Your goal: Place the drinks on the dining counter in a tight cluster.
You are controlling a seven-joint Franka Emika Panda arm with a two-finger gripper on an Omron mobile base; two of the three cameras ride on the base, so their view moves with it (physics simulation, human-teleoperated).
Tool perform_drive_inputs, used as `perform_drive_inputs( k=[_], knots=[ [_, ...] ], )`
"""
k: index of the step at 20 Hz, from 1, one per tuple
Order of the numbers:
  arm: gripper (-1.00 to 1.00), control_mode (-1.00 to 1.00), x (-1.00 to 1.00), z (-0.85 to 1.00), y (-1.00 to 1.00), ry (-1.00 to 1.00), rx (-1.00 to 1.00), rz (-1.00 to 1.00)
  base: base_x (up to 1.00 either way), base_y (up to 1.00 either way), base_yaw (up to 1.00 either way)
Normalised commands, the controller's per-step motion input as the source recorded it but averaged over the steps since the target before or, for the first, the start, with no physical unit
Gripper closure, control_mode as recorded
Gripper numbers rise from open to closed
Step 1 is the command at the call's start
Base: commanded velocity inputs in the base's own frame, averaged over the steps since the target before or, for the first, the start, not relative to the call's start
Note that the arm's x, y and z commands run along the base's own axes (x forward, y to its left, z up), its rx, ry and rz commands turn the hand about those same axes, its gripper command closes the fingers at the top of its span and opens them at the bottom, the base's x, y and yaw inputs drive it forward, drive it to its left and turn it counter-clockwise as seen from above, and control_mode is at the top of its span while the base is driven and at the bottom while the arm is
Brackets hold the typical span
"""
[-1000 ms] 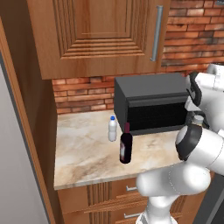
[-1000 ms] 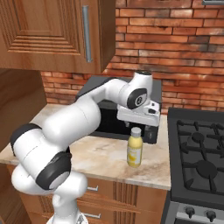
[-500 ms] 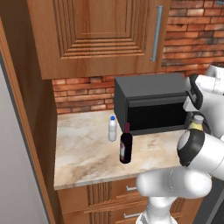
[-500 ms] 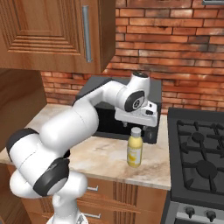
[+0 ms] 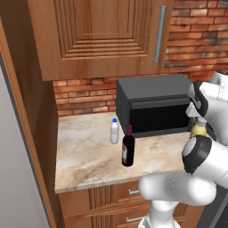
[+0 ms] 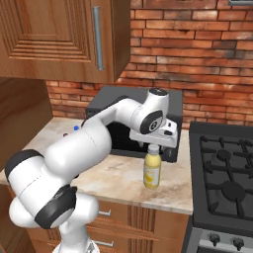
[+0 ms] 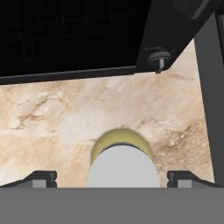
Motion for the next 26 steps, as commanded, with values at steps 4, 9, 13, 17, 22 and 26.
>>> perform_drive_inputs(
  k=[4,9,13,17,22,26],
  knots=[
    [-1.0,-1.0,0.0,-0.2,0.0,0.0,0.0,0.0,0.0,0.0,0.0],
    [-1.0,-1.0,0.0,-0.13,0.0,0.0,0.0,0.0,0.0,0.0,0.0],
    [-1.0,-1.0,0.0,-0.08,0.0,0.0,0.0,0.0,0.0,0.0,0.0],
    [-1.0,-1.0,0.0,-0.05,0.0,0.0,0.0,0.0,0.0,0.0,0.0],
    [-1.0,-1.0,0.0,-0.01,0.0,0.0,0.0,0.0,0.0,0.0,0.0],
    [-1.0,-1.0,0.0,0.0,-0.03,0.0,0.0,-0.01,0.0,0.0,0.0]
  ],
)
